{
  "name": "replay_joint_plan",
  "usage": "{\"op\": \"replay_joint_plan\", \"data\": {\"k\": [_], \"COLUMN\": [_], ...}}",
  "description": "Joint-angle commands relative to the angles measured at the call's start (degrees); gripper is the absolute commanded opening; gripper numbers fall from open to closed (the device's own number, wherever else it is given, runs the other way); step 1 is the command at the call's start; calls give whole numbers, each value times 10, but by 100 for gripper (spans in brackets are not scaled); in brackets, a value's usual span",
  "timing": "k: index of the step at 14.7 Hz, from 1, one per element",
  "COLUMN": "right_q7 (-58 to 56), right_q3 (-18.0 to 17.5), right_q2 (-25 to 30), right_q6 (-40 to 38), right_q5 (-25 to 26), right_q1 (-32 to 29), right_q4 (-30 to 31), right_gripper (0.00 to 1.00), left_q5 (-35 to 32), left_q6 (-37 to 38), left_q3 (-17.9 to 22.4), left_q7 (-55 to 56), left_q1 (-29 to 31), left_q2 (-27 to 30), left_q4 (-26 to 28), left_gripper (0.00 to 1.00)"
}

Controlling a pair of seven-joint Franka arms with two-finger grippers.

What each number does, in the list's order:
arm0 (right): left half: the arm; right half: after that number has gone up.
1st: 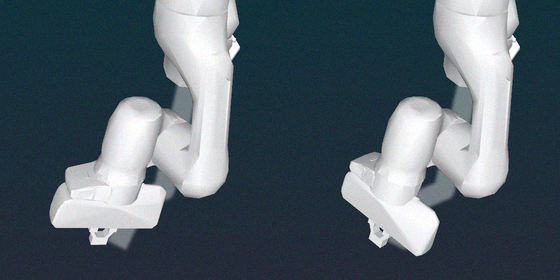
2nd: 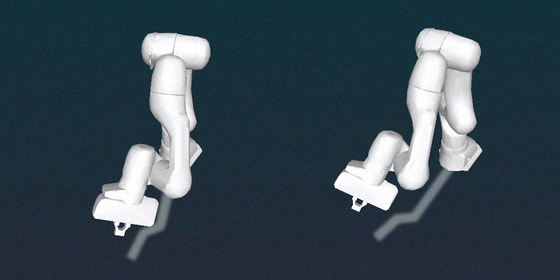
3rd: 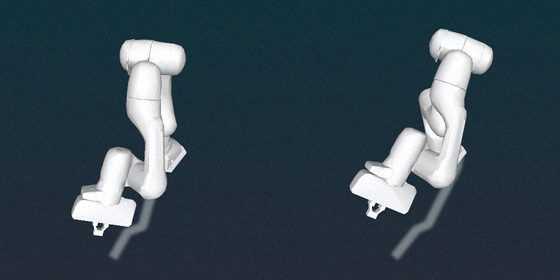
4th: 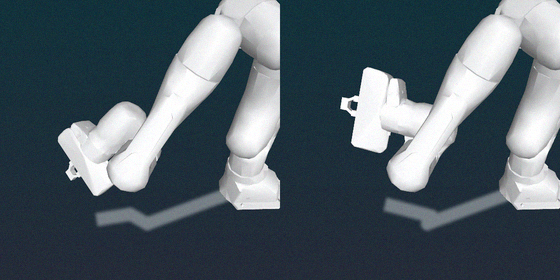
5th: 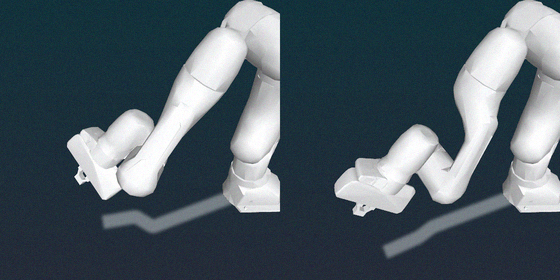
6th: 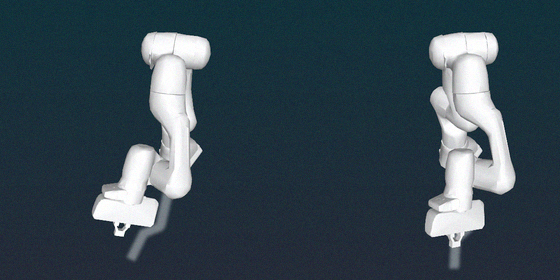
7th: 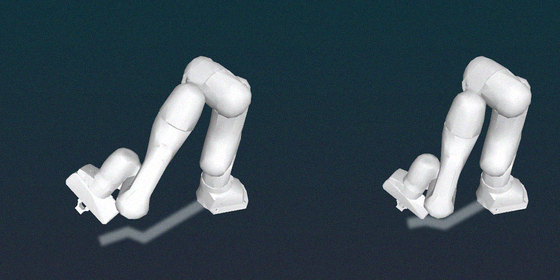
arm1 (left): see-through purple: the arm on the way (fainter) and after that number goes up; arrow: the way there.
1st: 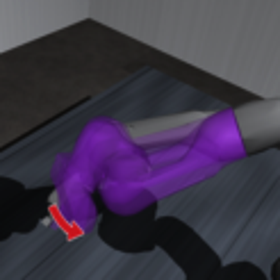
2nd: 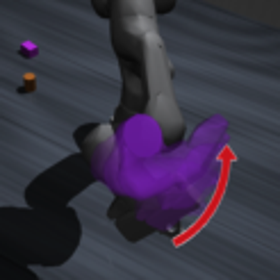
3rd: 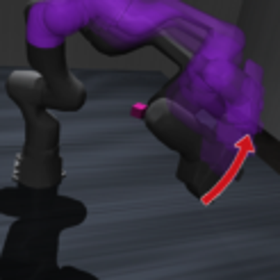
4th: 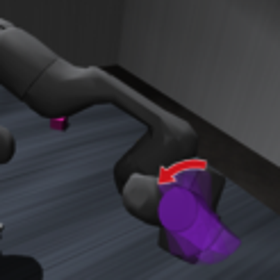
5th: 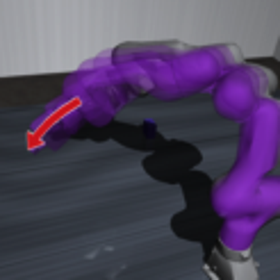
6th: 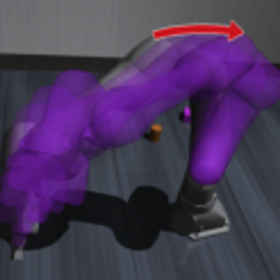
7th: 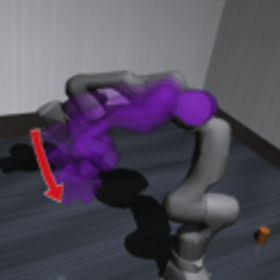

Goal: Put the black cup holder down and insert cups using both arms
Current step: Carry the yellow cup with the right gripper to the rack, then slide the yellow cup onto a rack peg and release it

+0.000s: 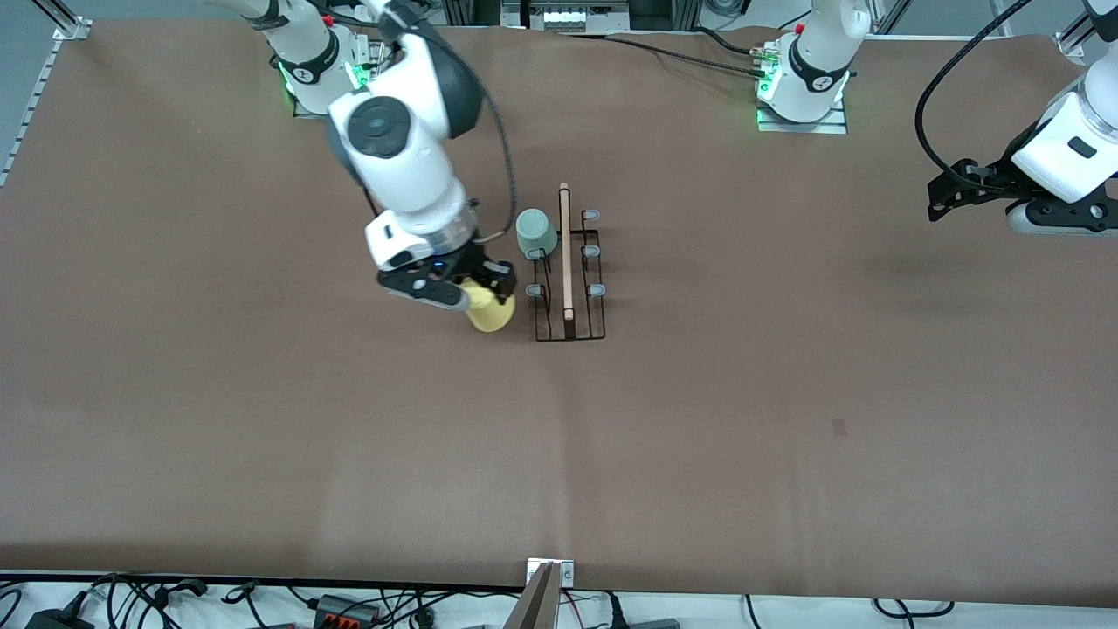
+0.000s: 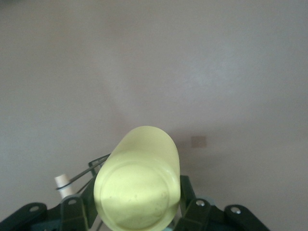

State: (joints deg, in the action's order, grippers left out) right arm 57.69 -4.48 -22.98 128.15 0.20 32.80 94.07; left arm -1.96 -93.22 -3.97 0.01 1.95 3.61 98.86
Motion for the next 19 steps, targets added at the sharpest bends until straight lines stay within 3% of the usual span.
{"op": "replay_joint_plan", "data": {"k": [1,15,19], "right_q7": [59,74,80], "right_q3": [6,5,2], "right_q2": [-56,-88,-95], "right_q6": [-37,-31,-31], "right_q5": [26,22,18], "right_q1": [26,45,53], "right_q4": [-80,-77,-76], "right_gripper": [21,25,32], "left_q5": [7,7,7], "left_q6": [9,9,9], "left_q3": [3,3,3], "left_q7": [-9,-9,-9], "left_q1": [-2,-2,-2], "left_q2": [1,1,1], "left_q4": [-5,-6,-6], "left_gripper": [100,100,100]}}
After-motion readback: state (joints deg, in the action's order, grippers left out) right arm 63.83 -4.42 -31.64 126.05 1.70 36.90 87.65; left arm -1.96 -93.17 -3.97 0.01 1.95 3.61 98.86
